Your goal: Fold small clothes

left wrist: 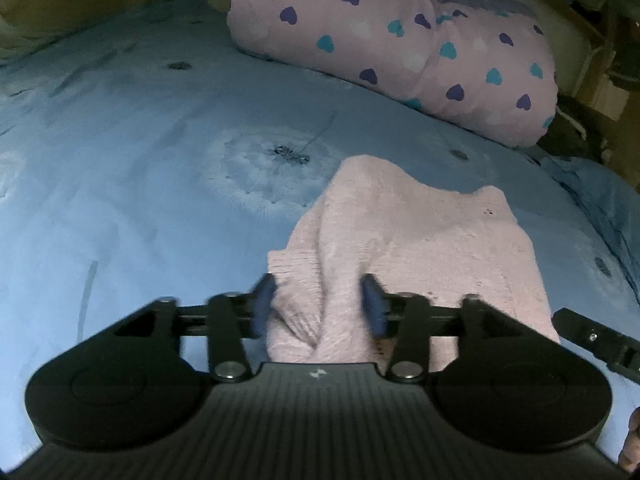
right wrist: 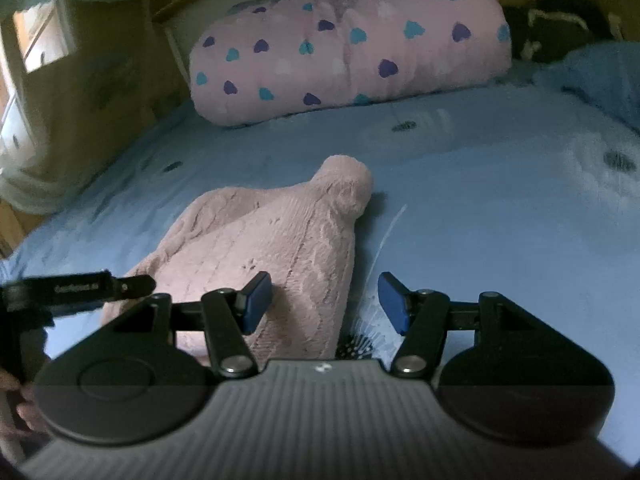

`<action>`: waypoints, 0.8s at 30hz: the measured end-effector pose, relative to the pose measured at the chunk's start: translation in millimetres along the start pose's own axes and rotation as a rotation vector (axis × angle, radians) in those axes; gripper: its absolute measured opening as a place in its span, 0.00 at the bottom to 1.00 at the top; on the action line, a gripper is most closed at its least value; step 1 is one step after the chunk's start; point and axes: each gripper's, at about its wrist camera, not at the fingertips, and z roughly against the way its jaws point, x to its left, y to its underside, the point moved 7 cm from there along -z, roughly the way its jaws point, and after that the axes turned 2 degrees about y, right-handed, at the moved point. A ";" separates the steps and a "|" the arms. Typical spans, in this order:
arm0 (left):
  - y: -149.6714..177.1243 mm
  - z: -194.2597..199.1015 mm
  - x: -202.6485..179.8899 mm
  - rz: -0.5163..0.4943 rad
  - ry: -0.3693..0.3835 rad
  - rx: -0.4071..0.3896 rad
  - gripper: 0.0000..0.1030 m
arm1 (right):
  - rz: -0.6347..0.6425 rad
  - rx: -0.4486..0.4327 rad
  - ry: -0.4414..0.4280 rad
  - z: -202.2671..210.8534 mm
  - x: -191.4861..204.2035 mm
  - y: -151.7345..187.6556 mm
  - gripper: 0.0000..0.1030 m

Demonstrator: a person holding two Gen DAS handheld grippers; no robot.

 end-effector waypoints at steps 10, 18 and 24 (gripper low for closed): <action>-22.3 -3.3 10.6 0.077 0.042 -0.033 0.68 | -0.124 0.017 0.018 -19.8 -16.8 -45.3 0.60; -61.1 -47.7 -8.2 0.070 0.034 -0.039 0.68 | -0.398 -0.001 -0.001 -46.1 -51.5 -42.9 0.63; -67.7 -101.7 -18.3 0.166 0.048 0.050 0.66 | -0.467 0.056 -0.006 -73.2 -54.8 -25.2 0.63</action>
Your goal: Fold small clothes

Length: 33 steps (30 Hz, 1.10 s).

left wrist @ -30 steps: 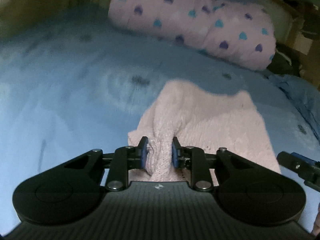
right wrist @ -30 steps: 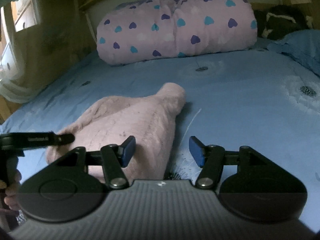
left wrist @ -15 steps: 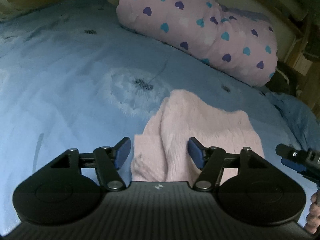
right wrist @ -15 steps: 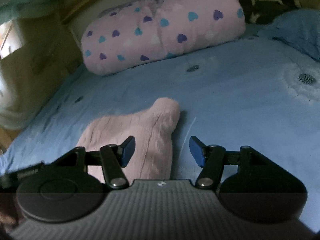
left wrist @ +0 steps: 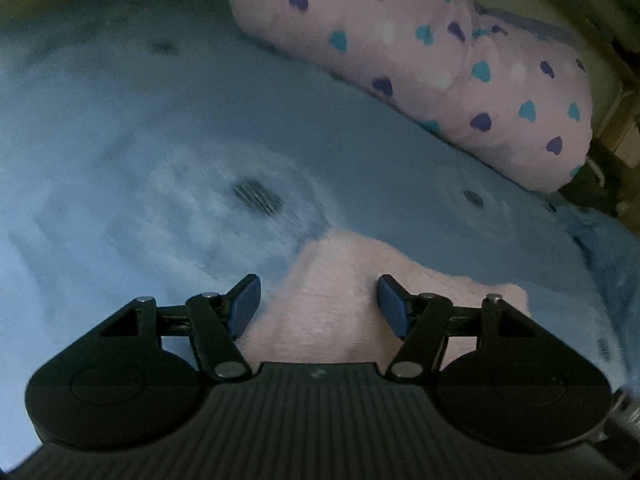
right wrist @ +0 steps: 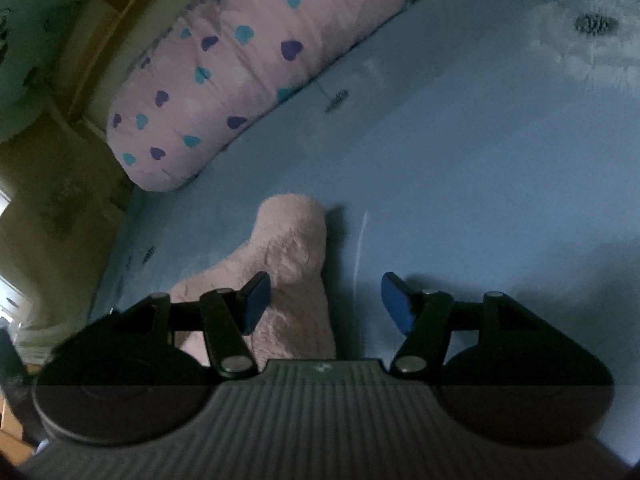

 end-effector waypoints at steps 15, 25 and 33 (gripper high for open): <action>0.4 6.4 17.8 -0.039 -0.111 -0.057 0.30 | 0.121 -0.046 0.013 6.2 12.4 13.8 0.63; 23.4 56.9 41.7 0.090 -0.009 0.093 0.67 | 0.162 -0.012 -0.015 40.3 32.1 19.7 0.78; 52.7 87.3 40.4 0.117 0.104 0.198 0.88 | 0.220 0.068 -0.032 73.9 32.4 41.6 0.79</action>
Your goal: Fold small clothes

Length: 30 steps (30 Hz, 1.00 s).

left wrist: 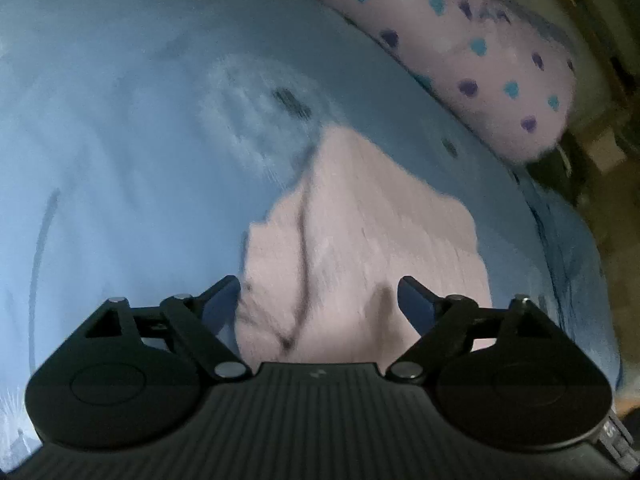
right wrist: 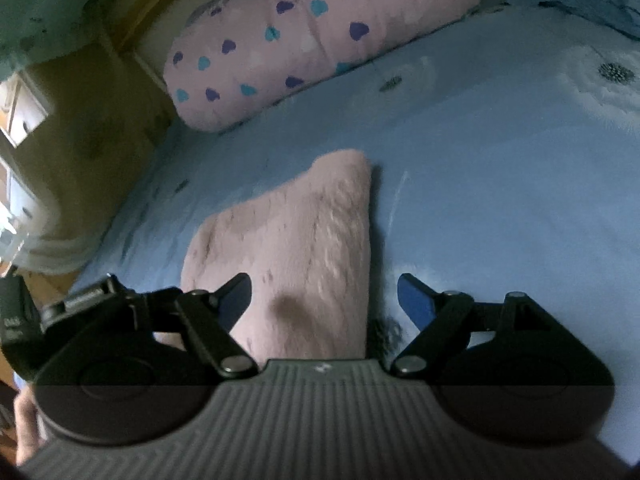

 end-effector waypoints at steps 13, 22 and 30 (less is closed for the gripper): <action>32.0 -17.4 0.1 -0.081 0.030 0.044 0.94 | -0.168 0.119 -0.114 -41.1 -12.7 22.5 0.81; 34.9 -25.7 -3.5 -0.116 0.058 0.020 0.96 | -0.149 0.126 -0.159 -51.0 -7.8 32.9 0.84; 34.5 -29.4 -4.1 -0.125 0.060 0.017 0.98 | -0.116 0.113 -0.159 -51.4 -4.6 35.5 0.85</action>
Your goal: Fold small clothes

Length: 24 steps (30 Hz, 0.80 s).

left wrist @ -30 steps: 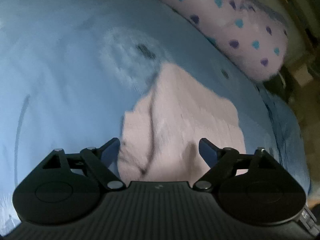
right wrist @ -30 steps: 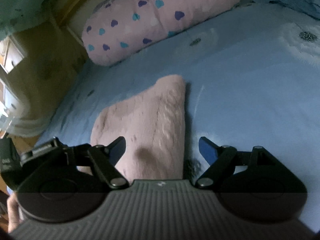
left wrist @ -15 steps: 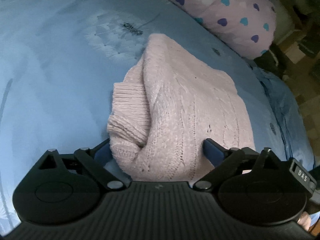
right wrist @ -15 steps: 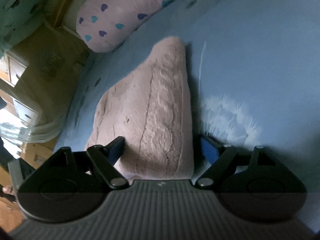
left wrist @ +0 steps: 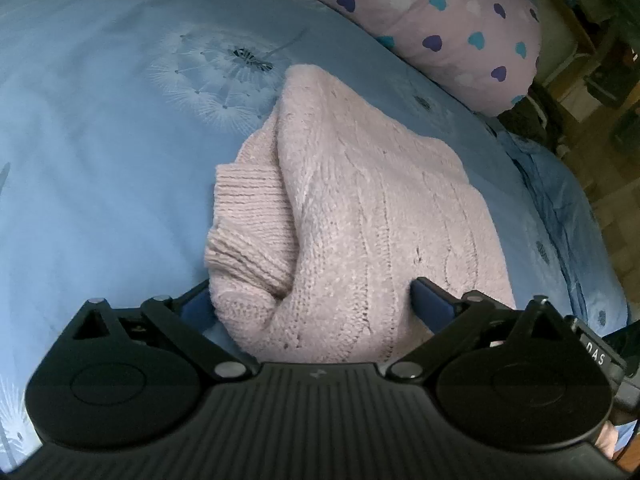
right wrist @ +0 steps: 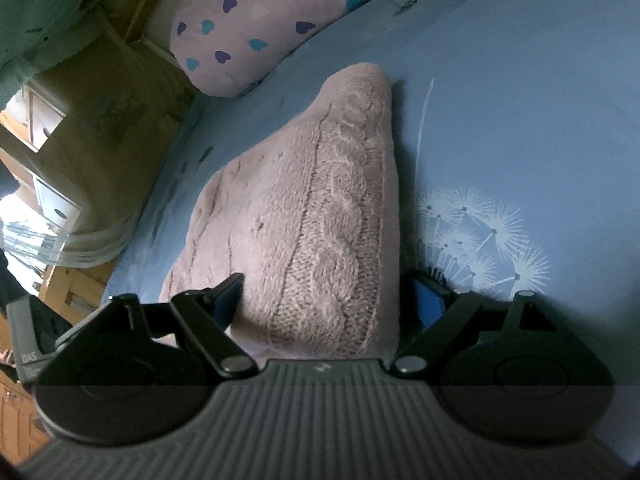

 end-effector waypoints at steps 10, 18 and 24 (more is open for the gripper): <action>2.0 -2.2 -3.3 -0.018 -0.019 -0.024 0.98 | -0.052 0.063 -0.072 -7.3 1.8 -4.1 0.76; 4.7 0.4 -7.7 0.000 0.051 -0.022 0.79 | -0.008 0.046 -0.050 -4.6 8.0 -0.7 0.59; 3.3 6.8 -0.6 0.091 0.126 0.001 0.68 | -0.024 0.030 -0.042 3.0 15.2 -2.3 0.54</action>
